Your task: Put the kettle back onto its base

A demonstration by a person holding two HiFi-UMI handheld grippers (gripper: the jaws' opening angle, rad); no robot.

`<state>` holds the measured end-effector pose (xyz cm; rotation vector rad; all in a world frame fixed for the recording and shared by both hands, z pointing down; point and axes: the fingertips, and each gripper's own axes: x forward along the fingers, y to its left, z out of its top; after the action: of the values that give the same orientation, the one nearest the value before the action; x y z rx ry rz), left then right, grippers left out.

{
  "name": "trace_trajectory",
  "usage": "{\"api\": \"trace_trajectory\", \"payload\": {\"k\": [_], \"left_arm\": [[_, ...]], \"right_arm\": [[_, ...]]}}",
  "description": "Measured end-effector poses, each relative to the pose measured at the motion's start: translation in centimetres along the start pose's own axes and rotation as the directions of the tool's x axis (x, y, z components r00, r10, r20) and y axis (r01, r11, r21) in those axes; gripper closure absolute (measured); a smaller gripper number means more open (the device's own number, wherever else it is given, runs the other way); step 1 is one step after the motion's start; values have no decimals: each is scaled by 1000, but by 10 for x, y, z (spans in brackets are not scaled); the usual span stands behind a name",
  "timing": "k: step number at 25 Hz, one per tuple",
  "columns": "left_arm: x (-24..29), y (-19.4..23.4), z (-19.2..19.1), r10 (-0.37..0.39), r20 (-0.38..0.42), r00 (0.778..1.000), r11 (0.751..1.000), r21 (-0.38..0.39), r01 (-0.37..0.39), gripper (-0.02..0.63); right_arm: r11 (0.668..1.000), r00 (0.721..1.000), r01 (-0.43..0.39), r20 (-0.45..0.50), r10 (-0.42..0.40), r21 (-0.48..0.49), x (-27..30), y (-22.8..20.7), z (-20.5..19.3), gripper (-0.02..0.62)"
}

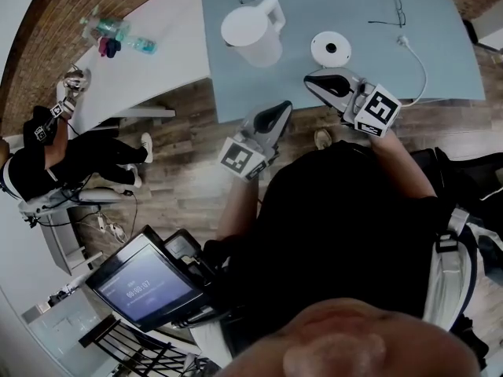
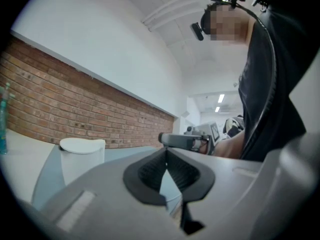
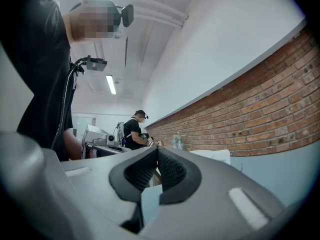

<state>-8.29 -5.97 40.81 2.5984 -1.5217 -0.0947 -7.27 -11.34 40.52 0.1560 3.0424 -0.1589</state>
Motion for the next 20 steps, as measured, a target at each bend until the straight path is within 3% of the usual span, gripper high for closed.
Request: {"api": "trace_trajectory", "payload": {"k": [20], "left_arm": [[46, 21, 2, 100, -2, 995, 995, -2, -100, 604]], "right_arm": [[996, 996, -89, 20, 89, 21, -8, -52, -1, 592]]}}
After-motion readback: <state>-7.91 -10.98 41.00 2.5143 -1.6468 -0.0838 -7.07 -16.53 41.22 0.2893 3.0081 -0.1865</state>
